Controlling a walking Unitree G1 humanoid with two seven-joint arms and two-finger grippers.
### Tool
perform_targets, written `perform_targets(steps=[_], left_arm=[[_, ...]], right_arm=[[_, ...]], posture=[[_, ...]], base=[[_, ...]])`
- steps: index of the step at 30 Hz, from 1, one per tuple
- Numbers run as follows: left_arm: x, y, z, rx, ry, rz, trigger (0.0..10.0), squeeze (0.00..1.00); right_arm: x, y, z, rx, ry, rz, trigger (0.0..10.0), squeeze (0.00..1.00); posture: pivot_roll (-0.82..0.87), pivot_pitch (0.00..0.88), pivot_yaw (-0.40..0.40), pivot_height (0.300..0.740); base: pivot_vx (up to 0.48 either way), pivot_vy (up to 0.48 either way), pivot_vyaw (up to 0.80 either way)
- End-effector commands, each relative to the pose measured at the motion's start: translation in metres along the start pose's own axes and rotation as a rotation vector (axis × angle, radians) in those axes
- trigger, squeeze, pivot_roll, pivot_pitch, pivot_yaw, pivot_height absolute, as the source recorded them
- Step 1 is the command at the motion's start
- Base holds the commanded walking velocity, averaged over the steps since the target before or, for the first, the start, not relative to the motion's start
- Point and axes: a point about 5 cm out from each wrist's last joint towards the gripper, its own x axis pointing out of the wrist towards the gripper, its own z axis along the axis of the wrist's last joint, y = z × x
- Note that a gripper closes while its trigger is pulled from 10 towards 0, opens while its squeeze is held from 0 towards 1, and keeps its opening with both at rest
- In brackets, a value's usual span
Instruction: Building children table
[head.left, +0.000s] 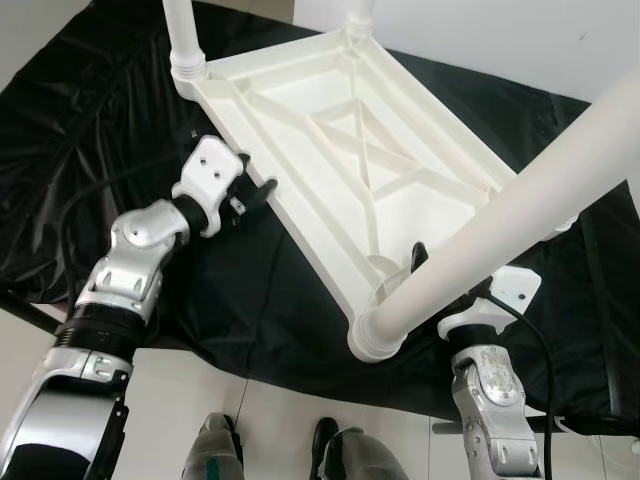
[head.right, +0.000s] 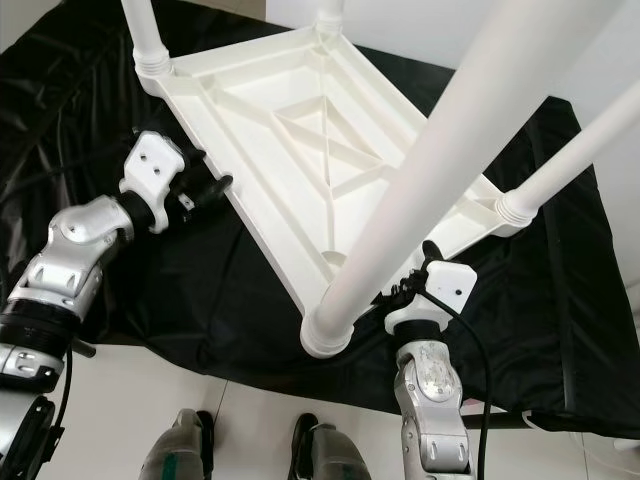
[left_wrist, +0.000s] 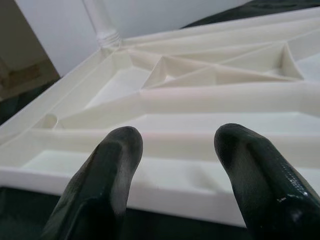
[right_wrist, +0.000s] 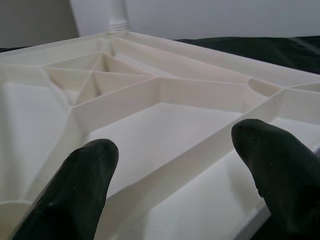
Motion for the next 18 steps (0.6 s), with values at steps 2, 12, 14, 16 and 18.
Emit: perform_targets(steps=[2,12,14,16,18], left_arm=[[-0.005,0.006,-0.002,0.010,0.015,-0.003,10.0,0.00],[0.007,-0.003,-0.007,-0.016,0.028,-0.018,10.0,0.00],[0.013,-0.016,-0.013,-0.018,0.055,-0.062,10.0,0.00],[0.013,-0.016,-0.013,-0.018,0.055,-0.062,10.0,0.00],[0.025,-0.035,-0.023,-0.029,0.092,-0.132,10.0,0.00]], right_arm=[[0.004,-0.009,-0.003,-0.039,0.005,-0.080,10.0,0.00],[0.014,-0.024,-0.008,-0.136,0.056,-0.265,10.0,0.00],[0.015,-0.027,-0.009,-0.157,0.070,-0.329,10.0,0.00],[0.015,-0.027,-0.009,-0.157,0.070,-0.329,10.0,0.00],[0.016,-0.033,-0.010,-0.175,0.089,-0.417,10.0,0.00]], posture=[[0.06,0.239,-0.073,0.740],[0.07,0.245,-0.085,0.740],[0.06,0.244,-0.083,0.740],[0.06,0.244,-0.083,0.740],[0.06,0.244,-0.083,0.740]], base=[[0.000,0.000,0.00],[0.000,0.000,0.00],[0.000,0.000,0.00],[0.000,0.000,0.00],[0.000,0.000,0.00]])
